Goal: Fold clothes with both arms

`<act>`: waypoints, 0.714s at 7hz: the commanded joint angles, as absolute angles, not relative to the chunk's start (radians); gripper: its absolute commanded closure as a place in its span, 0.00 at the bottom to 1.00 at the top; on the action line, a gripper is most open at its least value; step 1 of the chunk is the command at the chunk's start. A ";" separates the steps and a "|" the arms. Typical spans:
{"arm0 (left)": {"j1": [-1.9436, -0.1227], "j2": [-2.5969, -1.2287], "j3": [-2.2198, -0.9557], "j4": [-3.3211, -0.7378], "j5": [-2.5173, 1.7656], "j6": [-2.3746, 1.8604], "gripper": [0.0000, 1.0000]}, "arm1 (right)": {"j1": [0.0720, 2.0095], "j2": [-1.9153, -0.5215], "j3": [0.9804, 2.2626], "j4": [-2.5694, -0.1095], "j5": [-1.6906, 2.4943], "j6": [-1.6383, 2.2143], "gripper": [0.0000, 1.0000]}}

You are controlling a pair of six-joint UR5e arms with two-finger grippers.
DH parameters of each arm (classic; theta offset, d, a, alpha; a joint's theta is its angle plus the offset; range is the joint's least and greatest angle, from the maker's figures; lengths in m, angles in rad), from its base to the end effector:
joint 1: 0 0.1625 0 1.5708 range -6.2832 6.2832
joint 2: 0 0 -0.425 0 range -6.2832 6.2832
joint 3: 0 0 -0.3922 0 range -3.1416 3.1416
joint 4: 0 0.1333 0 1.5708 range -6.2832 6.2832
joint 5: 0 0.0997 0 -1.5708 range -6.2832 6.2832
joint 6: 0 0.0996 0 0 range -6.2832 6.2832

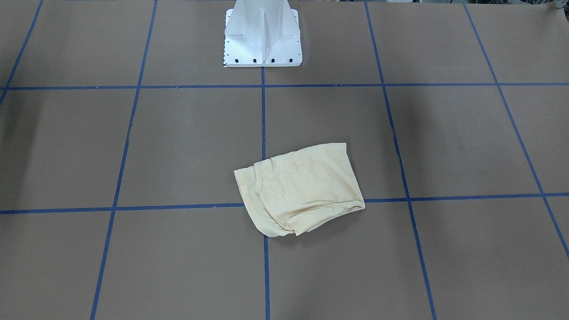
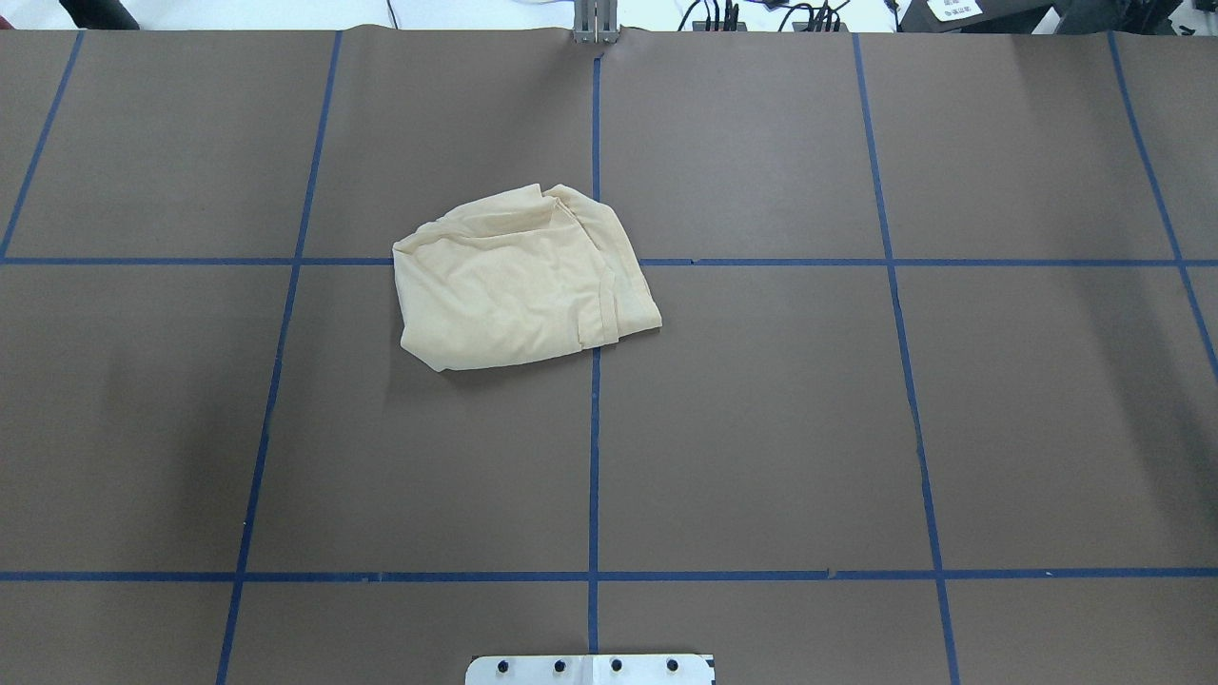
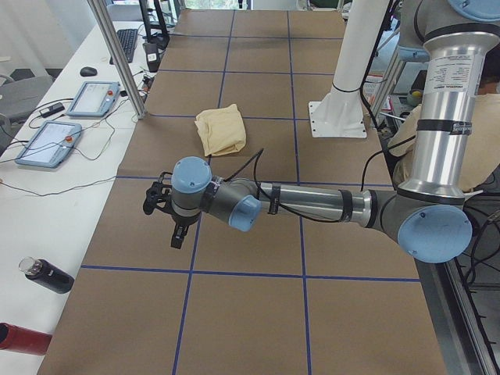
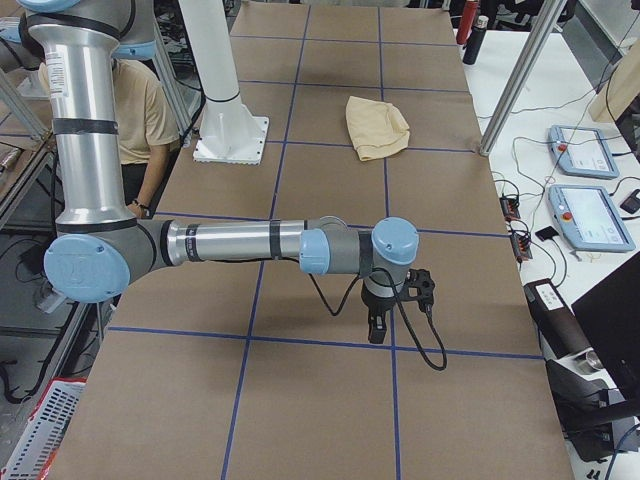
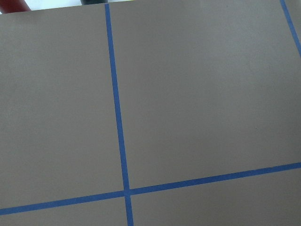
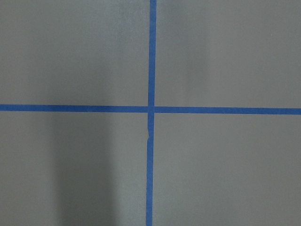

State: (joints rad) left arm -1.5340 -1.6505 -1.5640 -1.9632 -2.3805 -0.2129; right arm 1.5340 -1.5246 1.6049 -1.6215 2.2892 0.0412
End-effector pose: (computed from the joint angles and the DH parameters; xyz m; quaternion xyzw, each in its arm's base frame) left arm -0.0411 -0.5468 0.5742 0.1625 0.4067 0.0118 0.8989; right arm 0.0488 -0.5146 0.6276 0.0001 -0.3518 -0.0031 0.9361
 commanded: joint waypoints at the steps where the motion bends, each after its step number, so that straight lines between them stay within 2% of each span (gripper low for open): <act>1: -1.534 -1.651 -1.566 -1.963 -2.379 -0.212 0.00 | 1.534 -1.525 1.608 -1.621 2.295 0.041 0.00; 5: -1.534 -1.658 -1.566 -1.964 -2.378 -0.206 0.00 | 1.534 -1.526 1.608 -1.621 2.304 0.044 0.00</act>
State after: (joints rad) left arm -1.5340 -1.6529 -1.5660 -1.9642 -2.3789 -0.2093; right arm 1.5340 -1.5260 1.6075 -1.6214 2.3031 0.0428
